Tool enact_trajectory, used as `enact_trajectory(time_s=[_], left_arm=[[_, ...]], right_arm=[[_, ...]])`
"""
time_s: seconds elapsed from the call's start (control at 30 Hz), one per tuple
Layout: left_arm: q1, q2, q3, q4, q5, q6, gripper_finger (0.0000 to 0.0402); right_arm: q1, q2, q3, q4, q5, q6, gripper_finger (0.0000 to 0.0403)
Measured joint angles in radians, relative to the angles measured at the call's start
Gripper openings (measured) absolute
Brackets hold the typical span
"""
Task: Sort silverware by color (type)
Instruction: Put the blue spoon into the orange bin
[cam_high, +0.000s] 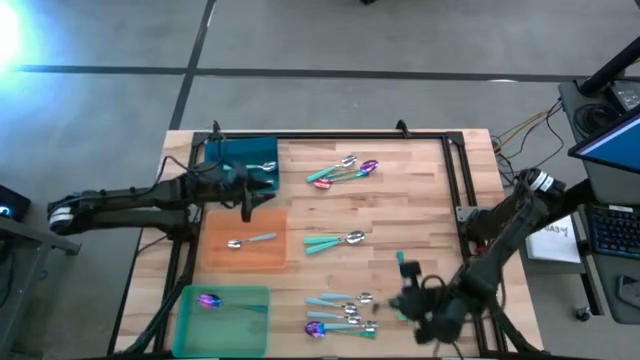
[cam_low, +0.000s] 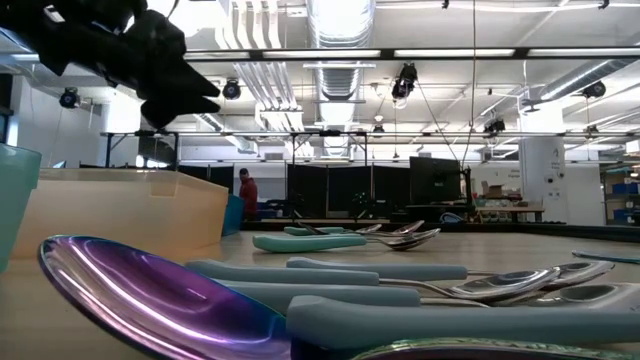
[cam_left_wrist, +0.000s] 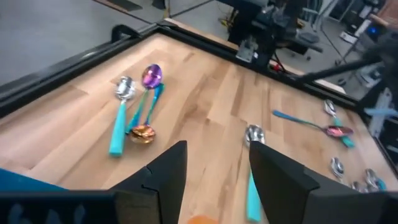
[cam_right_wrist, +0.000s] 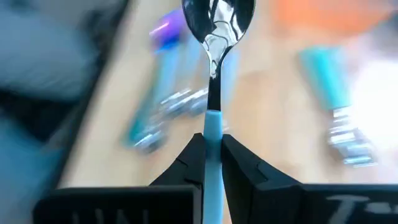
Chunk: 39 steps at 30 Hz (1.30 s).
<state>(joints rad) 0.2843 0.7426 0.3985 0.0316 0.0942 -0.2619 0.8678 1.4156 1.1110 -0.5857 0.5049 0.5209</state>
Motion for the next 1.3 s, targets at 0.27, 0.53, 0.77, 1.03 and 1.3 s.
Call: enact_trajectory(time_s=[0.27, 0.53, 0.77, 1.03, 1.3], left_arm=[[-0.149, 0.070, -0.001, 0.071, -0.008, -0.024, 0.0158], [-0.292, 0.202, -0.001, 0.321, -0.168, -0.025, 0.0158], [-0.368, 0.331, -0.002, 0.518, -0.269, 0.054, 0.0158], [-0.402, 0.479, -0.002, 0.803, -0.340, 0.197, 0.0158], [-0.403, 0.584, -0.002, 0.968, -0.339, 0.210, 0.0158]], right_arm=[[-0.286, -0.009, -0.003, 0.061, 0.107, -0.159, 0.0022], [-0.608, 0.045, -0.004, 0.470, -0.044, -0.443, 0.0022], [-0.719, 0.081, -0.020, 0.769, -0.174, -0.621, 0.0022], [-0.742, 0.133, -0.024, 0.962, -0.248, -0.715, 0.0022], [-0.742, 0.152, -0.022, 1.020, -0.276, -0.717, 0.0022]])
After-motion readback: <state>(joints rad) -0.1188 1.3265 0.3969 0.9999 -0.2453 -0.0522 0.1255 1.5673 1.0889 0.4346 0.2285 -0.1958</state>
